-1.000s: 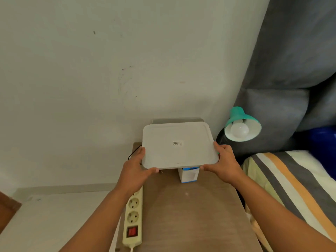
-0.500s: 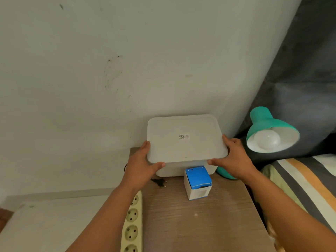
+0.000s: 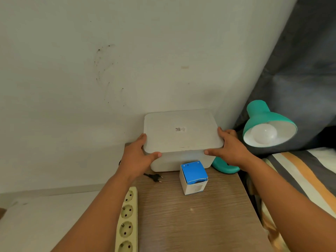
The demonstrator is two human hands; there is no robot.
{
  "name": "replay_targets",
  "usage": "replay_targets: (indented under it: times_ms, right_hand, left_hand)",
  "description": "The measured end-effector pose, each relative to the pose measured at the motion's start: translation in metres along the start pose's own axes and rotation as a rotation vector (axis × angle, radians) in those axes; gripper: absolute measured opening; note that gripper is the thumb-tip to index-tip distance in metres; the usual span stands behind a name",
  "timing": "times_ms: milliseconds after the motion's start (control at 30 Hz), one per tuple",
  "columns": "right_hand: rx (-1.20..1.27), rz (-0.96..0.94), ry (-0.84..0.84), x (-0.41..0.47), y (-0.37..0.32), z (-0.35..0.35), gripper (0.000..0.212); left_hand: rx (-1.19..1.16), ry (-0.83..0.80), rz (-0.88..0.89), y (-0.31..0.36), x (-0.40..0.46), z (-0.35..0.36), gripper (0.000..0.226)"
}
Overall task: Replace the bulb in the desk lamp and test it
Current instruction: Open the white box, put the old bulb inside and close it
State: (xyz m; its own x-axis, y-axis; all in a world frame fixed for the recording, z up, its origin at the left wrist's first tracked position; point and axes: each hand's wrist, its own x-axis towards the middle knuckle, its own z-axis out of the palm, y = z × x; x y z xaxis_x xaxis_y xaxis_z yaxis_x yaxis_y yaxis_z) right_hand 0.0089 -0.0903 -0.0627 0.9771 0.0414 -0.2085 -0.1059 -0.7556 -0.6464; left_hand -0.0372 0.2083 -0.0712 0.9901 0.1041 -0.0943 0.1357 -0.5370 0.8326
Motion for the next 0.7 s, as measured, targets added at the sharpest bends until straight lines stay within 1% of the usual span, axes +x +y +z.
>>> replay_targets:
  times_ms: [133,300,333,433,467,567,600,700]
  right_hand:
    - [-0.029,-0.018,-0.031,-0.0008,-0.0035,-0.0032,0.113]
    - [-0.004,-0.003,-0.042,-0.0051,-0.0021,-0.0041,0.112]
    - [-0.014,-0.007,-0.041,-0.0054,-0.0004,-0.0035,0.111]
    - [-0.045,-0.013,-0.054,-0.0062,0.0014,-0.0027,0.110]
    - [-0.049,-0.014,-0.060,-0.0057,0.0013,-0.0027,0.110]
    - [-0.059,-0.020,-0.070,-0.0038,0.0002,-0.0032,0.110]
    - [-0.061,-0.023,-0.068,-0.0026,0.0001,-0.0030,0.110]
    - [-0.066,-0.016,-0.071,0.0005,0.0001,-0.0033,0.108]
  left_hand:
    - [0.027,-0.017,-0.010,0.0039,0.0005,-0.0005,0.088]
    - [0.044,-0.023,-0.024,0.0076,-0.0008,-0.0028,0.088]
    - [0.058,-0.025,-0.030,0.0067,-0.0006,-0.0031,0.084]
    - [0.125,-0.029,-0.029,0.0016,0.0000,-0.0036,0.062]
    - [0.129,-0.031,-0.031,0.0004,-0.0006,-0.0040,0.061]
    - [0.115,-0.036,-0.044,-0.0020,-0.0006,-0.0057,0.085]
    - [0.119,-0.043,-0.044,-0.0017,-0.0002,-0.0062,0.088]
    - [0.141,-0.048,-0.052,-0.0020,0.0020,-0.0044,0.086]
